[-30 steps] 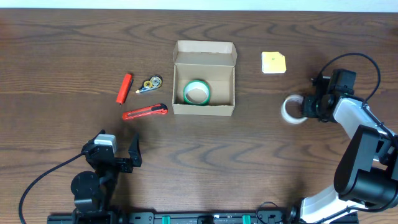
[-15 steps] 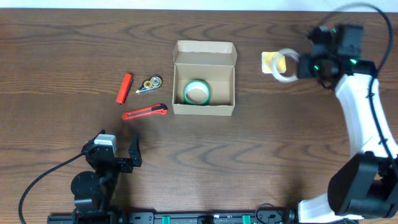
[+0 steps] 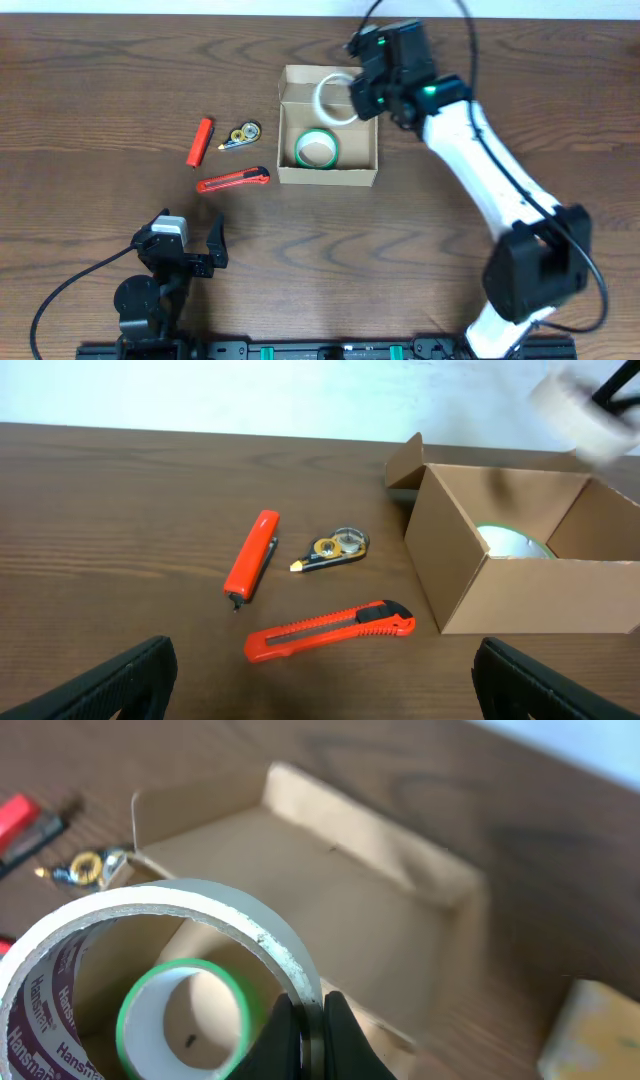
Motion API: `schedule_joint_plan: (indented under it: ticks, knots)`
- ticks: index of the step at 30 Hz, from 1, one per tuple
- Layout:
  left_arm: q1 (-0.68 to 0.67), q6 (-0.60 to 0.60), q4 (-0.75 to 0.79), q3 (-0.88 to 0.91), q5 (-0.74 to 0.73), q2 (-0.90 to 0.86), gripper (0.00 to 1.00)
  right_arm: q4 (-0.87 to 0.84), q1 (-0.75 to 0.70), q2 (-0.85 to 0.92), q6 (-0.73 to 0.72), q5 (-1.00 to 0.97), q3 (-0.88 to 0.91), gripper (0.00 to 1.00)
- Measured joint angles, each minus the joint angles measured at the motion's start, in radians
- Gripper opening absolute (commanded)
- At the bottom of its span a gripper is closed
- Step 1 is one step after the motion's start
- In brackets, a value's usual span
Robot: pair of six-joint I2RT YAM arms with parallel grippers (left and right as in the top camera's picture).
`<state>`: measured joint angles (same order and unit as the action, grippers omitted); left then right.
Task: Pack container
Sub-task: 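Carry the white tape roll into the box and release it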
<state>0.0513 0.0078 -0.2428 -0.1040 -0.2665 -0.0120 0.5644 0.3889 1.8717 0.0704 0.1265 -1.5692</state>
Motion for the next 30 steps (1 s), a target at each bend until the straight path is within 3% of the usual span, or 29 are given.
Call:
schedule_joint_plan:
  ticks: [12, 24, 25, 27, 30]
  knots:
    - [0.000, 0.000, 0.000, 0.000, 0.000, 0.000, 0.95, 0.050, 0.130, 0.082, -0.020, -0.071, -0.003, 0.01]
    - [0.000, 0.000, 0.000, 0.000, 0.000, 0.000, 0.96, 0.109, 0.137, 0.140, -0.060, -0.124, -0.003, 0.01]
    - [0.000, 0.000, 0.000, 0.000, 0.000, 0.000, 0.95, 0.115, 0.137, 0.140, -0.060, -0.124, -0.003, 0.07]
    - [0.000, 0.000, 0.000, 0.000, 0.000, 0.000, 0.95, 0.122, 0.137, 0.140, -0.069, -0.126, -0.003, 0.29]
    - [0.000, 0.000, 0.000, 0.000, 0.000, 0.000, 0.95, 0.126, 0.138, 0.140, -0.072, -0.127, -0.003, 0.44]
